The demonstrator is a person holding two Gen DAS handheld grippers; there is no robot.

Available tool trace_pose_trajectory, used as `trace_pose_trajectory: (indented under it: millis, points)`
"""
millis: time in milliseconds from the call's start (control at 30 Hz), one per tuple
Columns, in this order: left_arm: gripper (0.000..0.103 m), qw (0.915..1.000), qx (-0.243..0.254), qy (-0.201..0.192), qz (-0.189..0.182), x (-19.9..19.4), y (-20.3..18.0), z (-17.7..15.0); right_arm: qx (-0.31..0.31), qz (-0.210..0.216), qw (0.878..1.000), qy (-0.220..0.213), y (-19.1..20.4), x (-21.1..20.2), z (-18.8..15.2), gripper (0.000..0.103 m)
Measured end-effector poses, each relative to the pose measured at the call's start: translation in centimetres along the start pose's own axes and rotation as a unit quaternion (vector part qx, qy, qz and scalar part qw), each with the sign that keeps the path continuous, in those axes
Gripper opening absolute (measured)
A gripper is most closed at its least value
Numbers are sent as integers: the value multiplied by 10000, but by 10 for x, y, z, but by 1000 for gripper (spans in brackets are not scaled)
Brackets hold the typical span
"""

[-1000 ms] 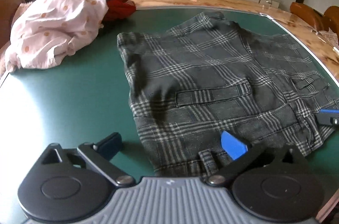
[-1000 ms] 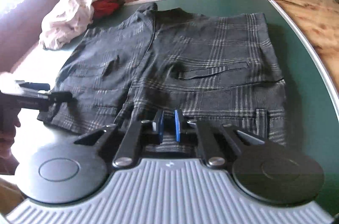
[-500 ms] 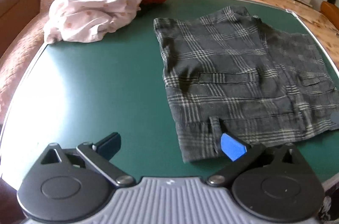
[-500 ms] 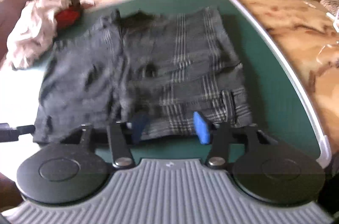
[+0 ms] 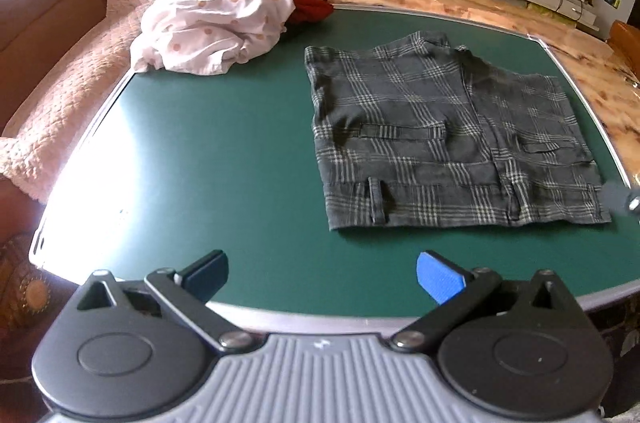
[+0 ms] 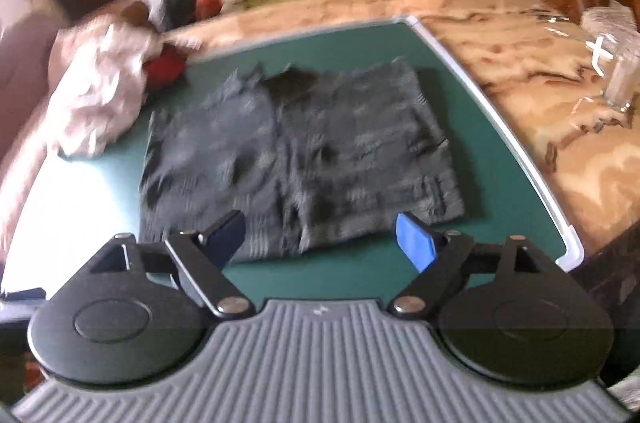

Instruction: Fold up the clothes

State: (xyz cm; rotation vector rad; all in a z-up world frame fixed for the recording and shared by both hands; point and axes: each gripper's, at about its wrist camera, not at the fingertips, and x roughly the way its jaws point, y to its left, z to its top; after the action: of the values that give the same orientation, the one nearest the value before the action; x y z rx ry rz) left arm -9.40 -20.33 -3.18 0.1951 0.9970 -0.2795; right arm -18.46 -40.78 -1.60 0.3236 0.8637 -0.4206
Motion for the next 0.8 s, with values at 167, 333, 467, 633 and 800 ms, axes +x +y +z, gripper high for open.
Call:
trace_pose_trajectory:
  millis: [167,333,467,633,800]
  points:
    - [103,9998,-79,-164,20,-20,4,-12,-721,-722,9944,290,23,1,-10,90]
    - [103,9997,-104,-207,-1,-30,1,-23,-766,-532,9952,289,24,-8,-26,90]
    - [103,9998,-30,-212,-50,-35,-7,-31,-603,-366,9971,288,18,-16,-30,90]
    - [103,9999,114,-93,-45,-40,-17,-39,-430,-401,9979,277,9,-28,-32,90]
    - [103,9998,100,-142,-112,-49,-19,-45,-410,-498,9977,216,3,-32,-36,90]
